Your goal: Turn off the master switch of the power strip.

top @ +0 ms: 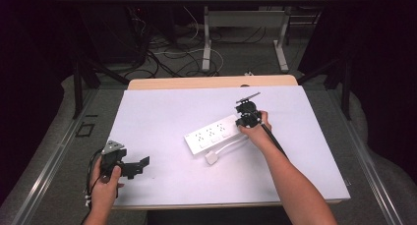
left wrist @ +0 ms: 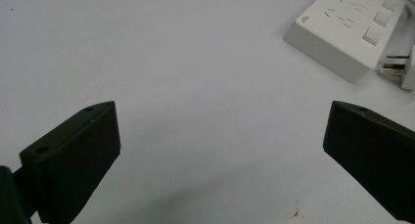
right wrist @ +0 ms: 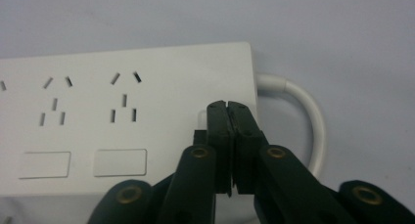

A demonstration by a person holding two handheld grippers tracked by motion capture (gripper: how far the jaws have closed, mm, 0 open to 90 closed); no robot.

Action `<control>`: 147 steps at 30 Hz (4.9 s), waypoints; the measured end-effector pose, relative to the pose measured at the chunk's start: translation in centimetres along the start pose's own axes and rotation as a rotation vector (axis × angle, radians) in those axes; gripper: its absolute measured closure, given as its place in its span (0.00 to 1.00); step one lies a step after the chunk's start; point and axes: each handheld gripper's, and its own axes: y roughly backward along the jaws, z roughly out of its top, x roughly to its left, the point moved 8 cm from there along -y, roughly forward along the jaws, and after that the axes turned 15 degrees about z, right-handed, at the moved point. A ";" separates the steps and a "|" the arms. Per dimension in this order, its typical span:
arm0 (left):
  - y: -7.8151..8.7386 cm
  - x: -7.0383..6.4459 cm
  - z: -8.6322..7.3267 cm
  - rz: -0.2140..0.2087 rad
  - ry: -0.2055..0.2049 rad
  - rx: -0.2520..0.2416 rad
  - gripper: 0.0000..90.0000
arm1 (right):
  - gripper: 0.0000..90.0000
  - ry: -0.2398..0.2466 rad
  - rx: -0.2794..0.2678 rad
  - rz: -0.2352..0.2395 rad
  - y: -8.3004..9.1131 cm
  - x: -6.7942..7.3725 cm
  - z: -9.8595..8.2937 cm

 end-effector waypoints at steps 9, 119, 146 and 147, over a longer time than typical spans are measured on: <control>0.0 0.1 0.0 0.002 -0.007 -0.003 0.01 | 0.92 0.015 0.011 -0.005 0.3 0.1 -0.2; -0.2 -0.3 0.8 0.004 0.004 -0.019 0.00 | 0.00 0.015 -0.151 -0.077 13.8 -4.6 -13.9; -0.3 -0.4 0.6 0.003 0.011 -0.010 0.00 | 0.00 -0.038 -0.229 -0.136 13.8 -8.9 -17.7; -0.4 -0.4 0.6 0.003 0.008 -0.012 0.00 | 0.00 -0.041 -0.234 -0.135 13.8 -9.0 -17.8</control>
